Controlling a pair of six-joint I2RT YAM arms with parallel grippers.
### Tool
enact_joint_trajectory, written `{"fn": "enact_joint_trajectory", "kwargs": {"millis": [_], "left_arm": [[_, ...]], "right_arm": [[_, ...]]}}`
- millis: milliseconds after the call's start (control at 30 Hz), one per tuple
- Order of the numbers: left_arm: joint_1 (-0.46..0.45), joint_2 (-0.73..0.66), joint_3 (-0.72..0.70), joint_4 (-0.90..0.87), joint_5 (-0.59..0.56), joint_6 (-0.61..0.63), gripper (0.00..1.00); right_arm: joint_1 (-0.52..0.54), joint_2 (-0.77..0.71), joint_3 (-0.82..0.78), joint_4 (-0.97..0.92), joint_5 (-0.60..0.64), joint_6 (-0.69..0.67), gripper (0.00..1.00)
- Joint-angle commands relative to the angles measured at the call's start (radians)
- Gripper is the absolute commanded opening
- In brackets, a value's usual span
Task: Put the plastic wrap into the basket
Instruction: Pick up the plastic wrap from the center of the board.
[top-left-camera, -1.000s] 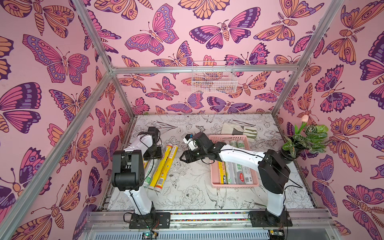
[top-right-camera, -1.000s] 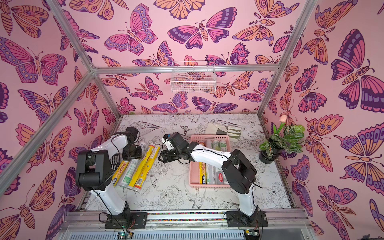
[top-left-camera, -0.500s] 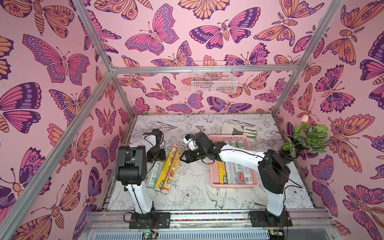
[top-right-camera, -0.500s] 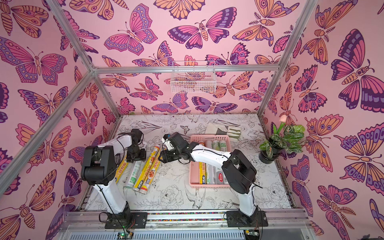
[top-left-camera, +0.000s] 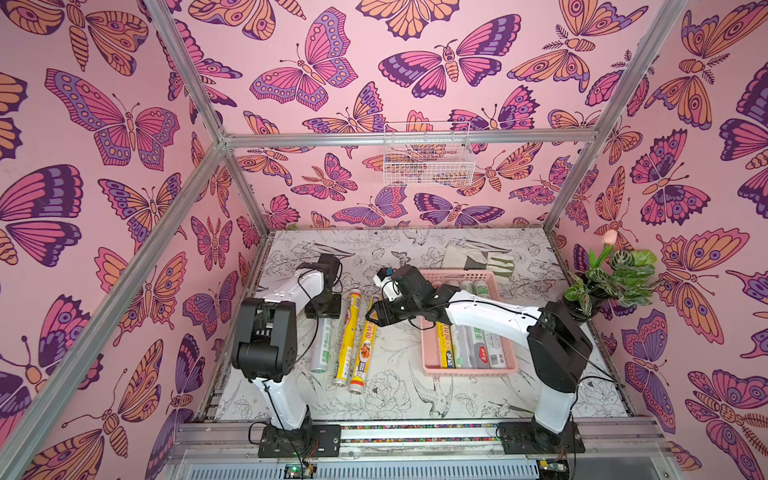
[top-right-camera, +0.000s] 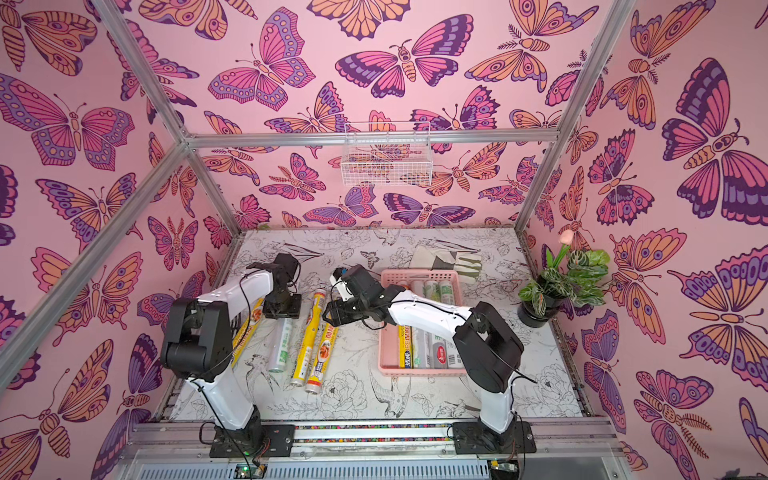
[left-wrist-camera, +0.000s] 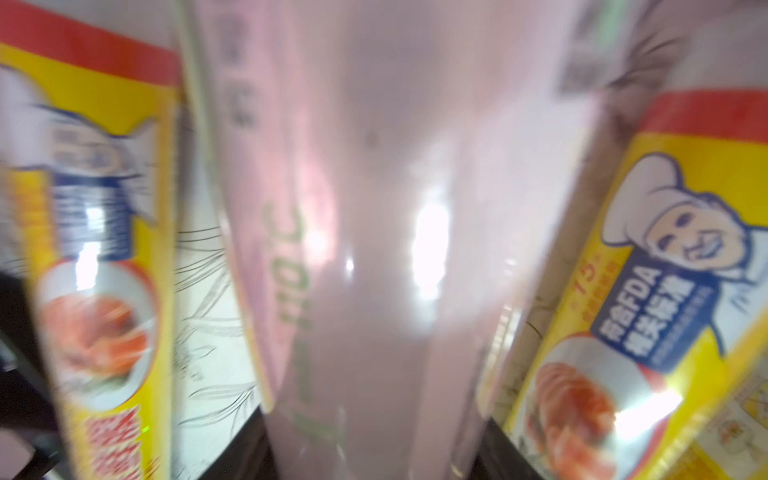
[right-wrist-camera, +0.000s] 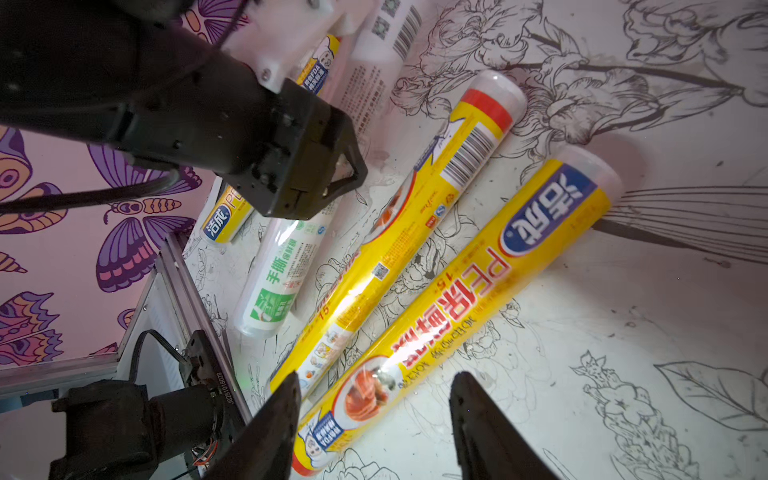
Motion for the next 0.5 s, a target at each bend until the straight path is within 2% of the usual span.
{"fn": "enact_joint_trajectory", "kwargs": {"millis": [0, 100, 267, 467], "left_arm": [[-0.007, -0.104, 0.036, -0.049, -0.087, 0.001, 0.37], [-0.017, -0.177, 0.055, -0.065, -0.072, 0.004, 0.34], [-0.058, -0.300, 0.084, -0.032, 0.121, -0.070, 0.30], [-0.140, -0.362, 0.061, 0.128, 0.333, -0.210, 0.27]], "right_arm": [[-0.017, -0.055, -0.031, 0.002, 0.037, -0.012, 0.61], [-0.030, -0.097, -0.068, 0.007, 0.078, -0.009, 0.61], [-0.062, -0.189, -0.155, 0.033, 0.151, 0.011, 0.62], [-0.101, -0.340, -0.254, 0.040, 0.257, 0.024, 0.62]]}}
